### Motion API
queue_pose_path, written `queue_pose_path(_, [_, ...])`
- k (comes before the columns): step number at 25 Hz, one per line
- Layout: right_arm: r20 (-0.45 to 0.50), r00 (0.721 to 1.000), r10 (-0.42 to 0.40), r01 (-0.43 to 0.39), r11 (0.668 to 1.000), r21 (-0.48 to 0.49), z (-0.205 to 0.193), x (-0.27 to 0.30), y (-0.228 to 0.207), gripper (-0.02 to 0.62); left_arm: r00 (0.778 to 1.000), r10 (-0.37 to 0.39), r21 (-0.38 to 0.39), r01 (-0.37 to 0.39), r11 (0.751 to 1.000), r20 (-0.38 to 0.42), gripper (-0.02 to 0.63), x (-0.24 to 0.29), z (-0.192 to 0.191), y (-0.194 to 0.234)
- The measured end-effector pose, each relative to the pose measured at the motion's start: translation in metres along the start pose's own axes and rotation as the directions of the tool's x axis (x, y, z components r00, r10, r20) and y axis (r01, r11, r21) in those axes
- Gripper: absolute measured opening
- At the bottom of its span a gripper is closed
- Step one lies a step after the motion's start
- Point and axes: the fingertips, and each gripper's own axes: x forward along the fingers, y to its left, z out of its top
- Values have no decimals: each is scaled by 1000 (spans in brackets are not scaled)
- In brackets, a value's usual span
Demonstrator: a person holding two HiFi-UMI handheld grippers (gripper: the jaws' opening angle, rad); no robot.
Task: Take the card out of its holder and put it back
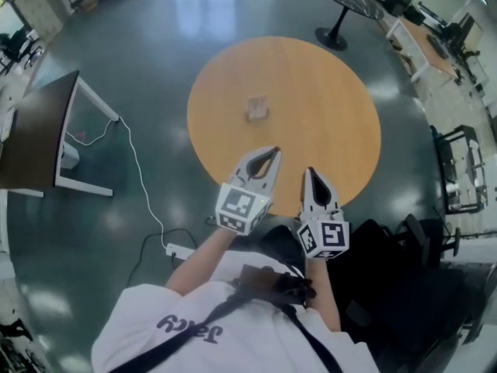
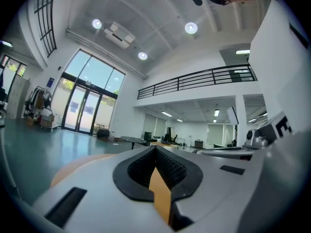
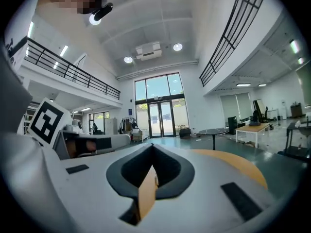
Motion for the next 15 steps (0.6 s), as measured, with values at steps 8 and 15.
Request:
queue_pose_path(8, [-15, 987, 163, -163, 987, 13, -9, 84, -11, 21, 985, 173, 52, -172, 984, -12, 12, 16, -23, 46])
queue_pose_path(15, [-114, 961, 250, -250, 968, 18, -40, 119, -17, 21, 980, 200, 55, -199, 979, -14, 12, 39, -37, 59])
